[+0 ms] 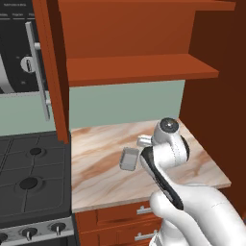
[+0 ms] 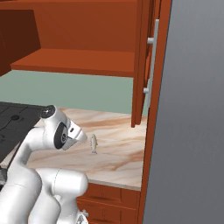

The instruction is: Retrieve the tupperware from the cabinet, then place the raw meat into the tupperware to avoid contamination.

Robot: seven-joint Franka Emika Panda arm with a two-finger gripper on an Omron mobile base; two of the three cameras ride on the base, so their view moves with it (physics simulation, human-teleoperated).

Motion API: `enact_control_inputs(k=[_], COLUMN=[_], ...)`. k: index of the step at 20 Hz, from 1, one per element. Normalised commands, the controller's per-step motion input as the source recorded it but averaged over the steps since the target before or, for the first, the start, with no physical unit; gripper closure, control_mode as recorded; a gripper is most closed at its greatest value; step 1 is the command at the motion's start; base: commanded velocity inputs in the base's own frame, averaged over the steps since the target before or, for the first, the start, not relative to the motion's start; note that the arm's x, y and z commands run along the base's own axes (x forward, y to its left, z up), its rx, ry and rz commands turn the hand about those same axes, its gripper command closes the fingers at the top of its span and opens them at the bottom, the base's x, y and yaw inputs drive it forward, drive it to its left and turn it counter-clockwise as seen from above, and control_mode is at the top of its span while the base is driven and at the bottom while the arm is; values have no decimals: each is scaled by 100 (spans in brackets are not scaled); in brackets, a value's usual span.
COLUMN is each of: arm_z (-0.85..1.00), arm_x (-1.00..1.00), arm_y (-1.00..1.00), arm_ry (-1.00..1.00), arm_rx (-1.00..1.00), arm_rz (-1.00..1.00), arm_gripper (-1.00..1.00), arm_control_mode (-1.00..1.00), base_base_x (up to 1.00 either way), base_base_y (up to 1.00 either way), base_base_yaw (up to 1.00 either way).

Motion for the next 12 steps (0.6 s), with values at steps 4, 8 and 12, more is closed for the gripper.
enact_control_inputs(k=[4, 8, 12], arm_z=[50, 36, 1], arm_x=[-13, 0, 0], arm_y=[-24, -8, 4], arm_ry=[0, 0, 0], arm_rx=[0, 0, 0], arm_rz=[23, 18, 2], arm_gripper=[-100, -100, -100], arm_control_mode=[-100, -100, -100], base_base_x=[0, 0, 0], base_base_y=[0, 0, 0], base_base_yaw=[0, 0, 0])
